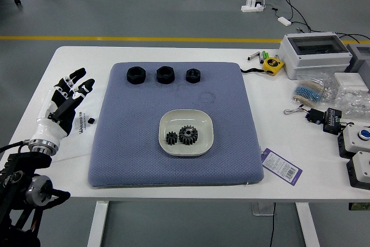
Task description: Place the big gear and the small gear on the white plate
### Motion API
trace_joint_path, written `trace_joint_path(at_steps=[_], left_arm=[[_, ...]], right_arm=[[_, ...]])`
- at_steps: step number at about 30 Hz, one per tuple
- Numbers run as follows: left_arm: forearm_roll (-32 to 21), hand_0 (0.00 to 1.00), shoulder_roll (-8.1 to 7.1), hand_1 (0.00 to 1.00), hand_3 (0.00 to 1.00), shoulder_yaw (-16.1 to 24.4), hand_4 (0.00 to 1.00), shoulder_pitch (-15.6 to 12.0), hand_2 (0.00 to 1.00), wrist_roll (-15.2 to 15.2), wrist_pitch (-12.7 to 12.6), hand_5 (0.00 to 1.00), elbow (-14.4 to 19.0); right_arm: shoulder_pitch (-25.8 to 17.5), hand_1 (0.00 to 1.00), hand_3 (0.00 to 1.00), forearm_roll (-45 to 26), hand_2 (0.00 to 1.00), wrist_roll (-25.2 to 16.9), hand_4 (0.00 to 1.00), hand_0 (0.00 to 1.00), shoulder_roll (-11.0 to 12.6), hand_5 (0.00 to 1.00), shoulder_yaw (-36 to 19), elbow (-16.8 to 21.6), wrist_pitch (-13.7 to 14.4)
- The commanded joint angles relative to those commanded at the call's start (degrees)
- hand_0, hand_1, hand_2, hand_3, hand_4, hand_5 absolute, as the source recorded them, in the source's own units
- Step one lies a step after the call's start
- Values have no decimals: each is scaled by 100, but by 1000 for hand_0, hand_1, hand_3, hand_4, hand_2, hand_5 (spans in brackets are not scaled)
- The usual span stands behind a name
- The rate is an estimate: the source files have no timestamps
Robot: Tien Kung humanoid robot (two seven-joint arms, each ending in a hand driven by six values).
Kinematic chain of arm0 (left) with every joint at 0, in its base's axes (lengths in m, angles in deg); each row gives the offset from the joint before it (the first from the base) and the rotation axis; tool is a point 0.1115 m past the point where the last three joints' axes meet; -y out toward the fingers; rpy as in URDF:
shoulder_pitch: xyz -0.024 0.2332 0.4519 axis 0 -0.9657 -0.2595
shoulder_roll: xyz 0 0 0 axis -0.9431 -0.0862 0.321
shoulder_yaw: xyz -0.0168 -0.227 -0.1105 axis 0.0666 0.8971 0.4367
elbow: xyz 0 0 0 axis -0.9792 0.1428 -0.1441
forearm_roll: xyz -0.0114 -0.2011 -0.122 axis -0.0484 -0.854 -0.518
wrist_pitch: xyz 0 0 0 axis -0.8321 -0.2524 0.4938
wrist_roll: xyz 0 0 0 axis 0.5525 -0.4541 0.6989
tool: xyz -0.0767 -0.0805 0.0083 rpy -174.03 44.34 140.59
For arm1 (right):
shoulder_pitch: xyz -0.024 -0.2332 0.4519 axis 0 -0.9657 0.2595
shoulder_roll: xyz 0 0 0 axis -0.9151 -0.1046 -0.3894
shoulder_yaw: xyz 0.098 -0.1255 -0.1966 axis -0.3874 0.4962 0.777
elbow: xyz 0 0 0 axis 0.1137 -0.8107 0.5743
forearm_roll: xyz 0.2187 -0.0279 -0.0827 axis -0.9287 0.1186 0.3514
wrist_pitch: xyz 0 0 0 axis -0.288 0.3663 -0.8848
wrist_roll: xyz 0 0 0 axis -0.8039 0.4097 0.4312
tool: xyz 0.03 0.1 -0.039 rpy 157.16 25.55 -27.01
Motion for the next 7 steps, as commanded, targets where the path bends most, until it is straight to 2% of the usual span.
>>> trace_joint_path(at_steps=[1, 2, 7], left_arm=[[-1, 825, 0, 827, 755, -6, 899, -3, 903, -1, 6, 294, 3], [-14, 841, 0, 854, 811, -22, 907, -13, 935, 1, 16, 461, -3], [-173, 841, 0, 854, 811, -66, 907, -53, 935, -11, 2, 461, -33]], right_arm=[[0, 636, 588, -1, 725, 0, 845, 639, 0, 712, 0, 0, 0], [3, 636, 588, -10, 725, -4, 845, 639, 0, 712, 5, 1, 1], [6, 636, 588, -15, 725, -8, 845, 639, 1, 713, 7, 1, 3]])
